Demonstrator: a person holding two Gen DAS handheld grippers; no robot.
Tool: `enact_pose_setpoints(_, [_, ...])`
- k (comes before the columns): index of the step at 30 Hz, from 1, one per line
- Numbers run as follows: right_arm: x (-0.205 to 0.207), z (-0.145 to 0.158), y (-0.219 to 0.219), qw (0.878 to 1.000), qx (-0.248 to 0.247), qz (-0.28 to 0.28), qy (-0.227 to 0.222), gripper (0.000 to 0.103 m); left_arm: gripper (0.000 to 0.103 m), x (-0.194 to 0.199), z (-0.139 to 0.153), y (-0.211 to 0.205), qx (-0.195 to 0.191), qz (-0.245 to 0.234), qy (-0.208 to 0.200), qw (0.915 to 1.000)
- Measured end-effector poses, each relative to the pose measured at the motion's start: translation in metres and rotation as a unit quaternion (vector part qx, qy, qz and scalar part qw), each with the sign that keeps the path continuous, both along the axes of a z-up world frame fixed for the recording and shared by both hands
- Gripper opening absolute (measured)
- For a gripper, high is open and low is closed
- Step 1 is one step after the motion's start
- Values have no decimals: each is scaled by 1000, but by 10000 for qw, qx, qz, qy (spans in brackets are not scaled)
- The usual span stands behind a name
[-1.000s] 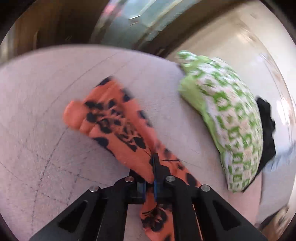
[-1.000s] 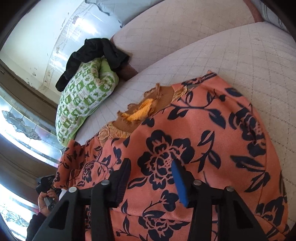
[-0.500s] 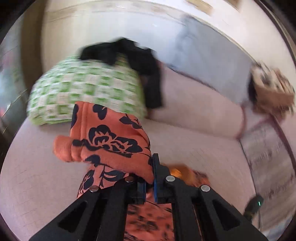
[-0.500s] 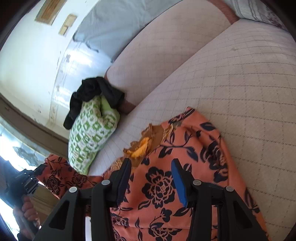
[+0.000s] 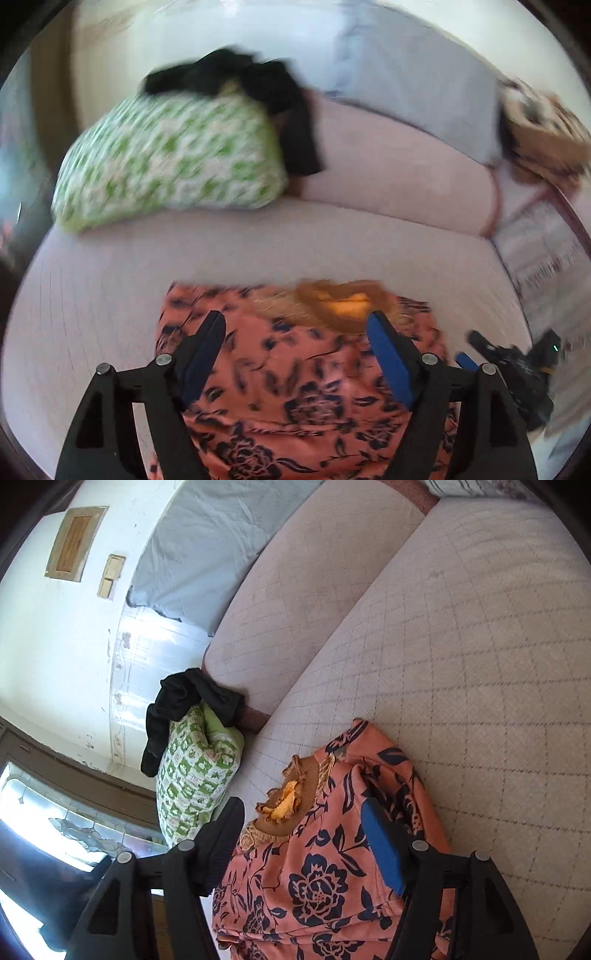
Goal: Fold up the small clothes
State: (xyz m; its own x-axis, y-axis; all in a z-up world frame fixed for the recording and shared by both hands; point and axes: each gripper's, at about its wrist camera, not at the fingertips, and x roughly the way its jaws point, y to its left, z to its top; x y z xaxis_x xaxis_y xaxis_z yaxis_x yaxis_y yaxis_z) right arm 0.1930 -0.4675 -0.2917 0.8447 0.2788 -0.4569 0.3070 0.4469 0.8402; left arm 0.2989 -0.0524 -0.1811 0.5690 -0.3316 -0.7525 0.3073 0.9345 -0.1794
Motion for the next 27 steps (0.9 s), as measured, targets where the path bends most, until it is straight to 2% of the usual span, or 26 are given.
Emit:
enact_pose_setpoints(3, [3,-7,1,9996,250,85,-86,69,79,12,-54,42,-315,741,400,9959])
enact_pose_setpoints(6, [11,-3,12,9982,235,471,-290,66,79,19,-104,65,-105,1187,717,9903])
enact_pose_setpoints(8, [21,-10,23,9971,156,738,-36,66,79,24,-133,75,46,1328,896,9871])
enact_pose_setpoints(9, [28,-19,30,9957,81,865,318,66,79,24,-141,75,228,1295,791,9882])
enact_pose_setpoints(10, [36,-32,35,9920,-31,963,811,66,79,24,-143,72,526,1202,608,9895])
enact_pose_setpoints(11, [42,-44,40,9868,-128,1040,1236,60,79,22,-143,64,836,1084,536,9891])
enact_pose_setpoints(12, [42,-45,42,9862,-331,953,1314,54,79,22,-142,59,988,1022,534,9884])
enact_pose_setpoints(14, [42,-31,47,9869,-612,986,1117,54,79,16,-129,54,982,984,412,9894])
enact_pose_setpoints(15, [40,-23,51,9882,-730,1020,876,54,79,12,-120,52,807,915,263,9922])
enact_pose_setpoints(18, [40,-14,60,9903,-634,1180,373,54,79,3,-102,35,394,542,84,9977])
enact_pose_setpoints(19, [41,-16,64,9893,-570,1301,330,54,79,2,-99,25,378,357,83,9986])
enact_pose_setpoints(21, [50,-25,76,9841,-529,1608,538,54,79,5,-107,5,683,148,150,9974])
enact_pose_setpoints(22, [56,-35,82,9778,-607,1804,876,54,79,8,-118,-1,851,135,307,9958])
enact_pose_setpoints(23, [60,-44,87,9714,-724,1958,1132,53,79,15,-134,-5,1036,171,615,9926])
enact_pose_setpoints(24, [60,-42,89,9721,-818,1928,1055,53,80,19,-151,-6,1200,213,944,9880])
enact_pose_setpoints(26, [59,-36,88,9720,-797,1961,1023,53,81,8,-144,-12,1376,123,563,9888])
enact_pose_setpoints(27, [57,-35,86,9729,-759,1949,989,53,81,2,-140,-14,1488,33,635,9868])
